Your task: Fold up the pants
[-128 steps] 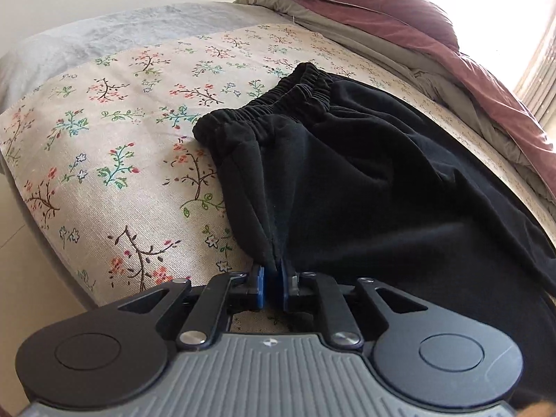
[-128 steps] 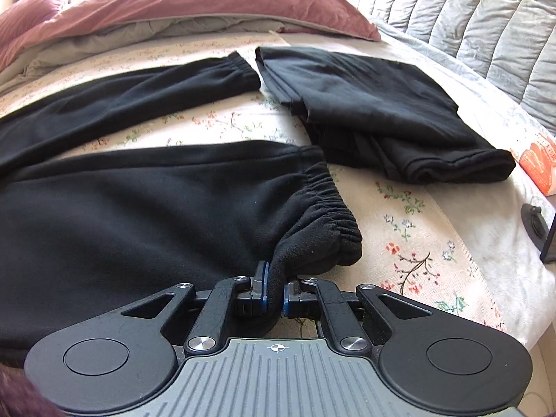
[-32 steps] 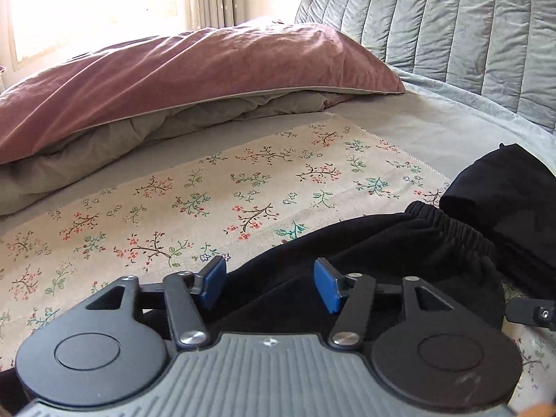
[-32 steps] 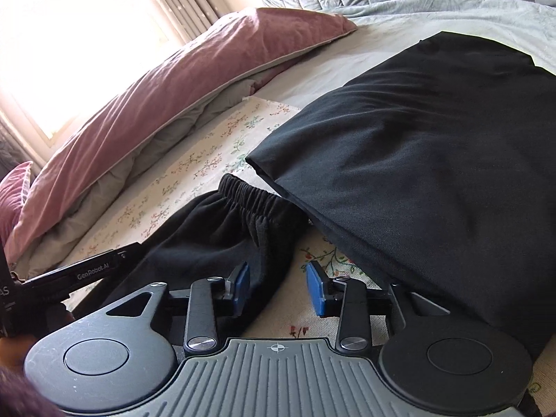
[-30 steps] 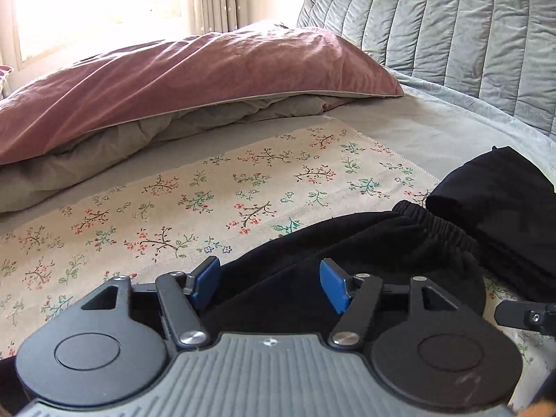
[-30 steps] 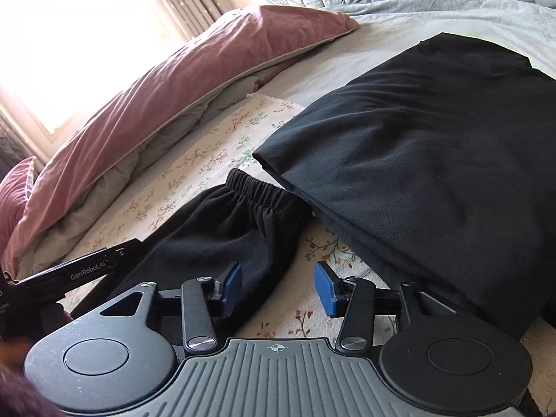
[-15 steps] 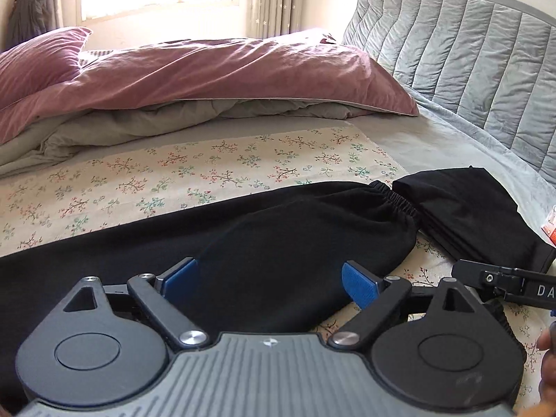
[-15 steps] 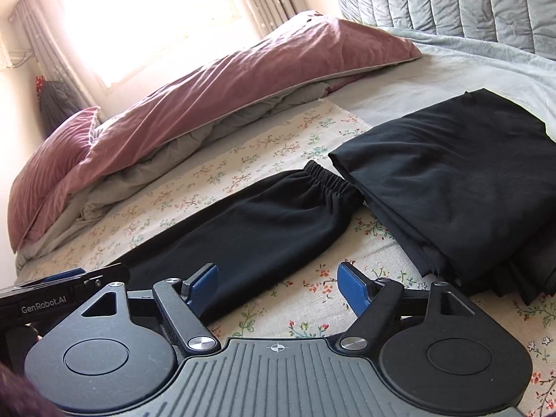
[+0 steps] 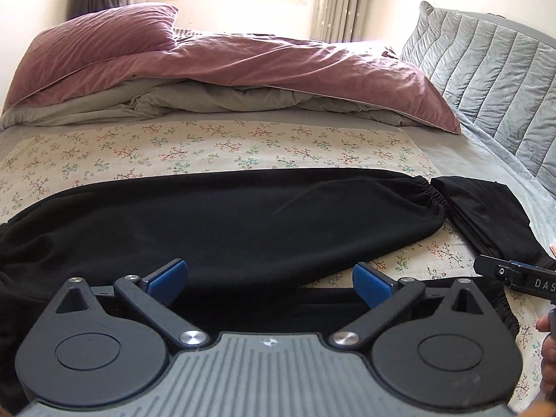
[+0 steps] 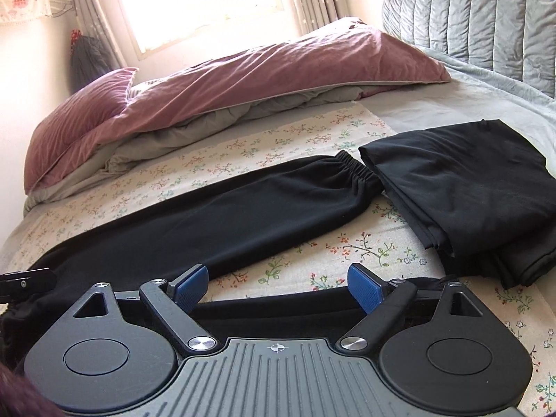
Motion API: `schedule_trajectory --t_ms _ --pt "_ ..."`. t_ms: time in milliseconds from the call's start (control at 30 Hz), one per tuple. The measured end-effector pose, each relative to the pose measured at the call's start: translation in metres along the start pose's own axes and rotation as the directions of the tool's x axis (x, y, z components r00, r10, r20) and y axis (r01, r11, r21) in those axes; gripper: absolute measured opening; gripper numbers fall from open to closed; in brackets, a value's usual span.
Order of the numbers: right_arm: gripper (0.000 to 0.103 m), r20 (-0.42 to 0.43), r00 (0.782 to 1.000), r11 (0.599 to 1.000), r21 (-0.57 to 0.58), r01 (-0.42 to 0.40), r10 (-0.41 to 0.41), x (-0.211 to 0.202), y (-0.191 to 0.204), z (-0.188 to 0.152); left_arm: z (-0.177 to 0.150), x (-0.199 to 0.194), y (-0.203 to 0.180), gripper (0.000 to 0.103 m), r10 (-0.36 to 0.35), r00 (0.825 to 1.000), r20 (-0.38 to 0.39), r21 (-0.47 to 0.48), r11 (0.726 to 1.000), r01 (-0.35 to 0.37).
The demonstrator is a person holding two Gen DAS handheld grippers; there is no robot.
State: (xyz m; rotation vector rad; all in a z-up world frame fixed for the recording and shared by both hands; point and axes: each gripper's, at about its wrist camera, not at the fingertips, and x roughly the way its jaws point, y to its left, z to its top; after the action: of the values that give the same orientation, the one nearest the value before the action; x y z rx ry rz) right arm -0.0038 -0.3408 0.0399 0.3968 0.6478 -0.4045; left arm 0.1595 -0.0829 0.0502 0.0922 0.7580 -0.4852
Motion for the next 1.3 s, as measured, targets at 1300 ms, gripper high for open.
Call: schedule_trajectory --t_ms 1300 --pt "0.100 -0.291 0.953 0.731 -0.632 -0.256 0.082 0.184 0.283 0.058 -0.022 0.070 0.180 0.103 0.147 0.985 0.085 -0.365 0.925 -0.106"
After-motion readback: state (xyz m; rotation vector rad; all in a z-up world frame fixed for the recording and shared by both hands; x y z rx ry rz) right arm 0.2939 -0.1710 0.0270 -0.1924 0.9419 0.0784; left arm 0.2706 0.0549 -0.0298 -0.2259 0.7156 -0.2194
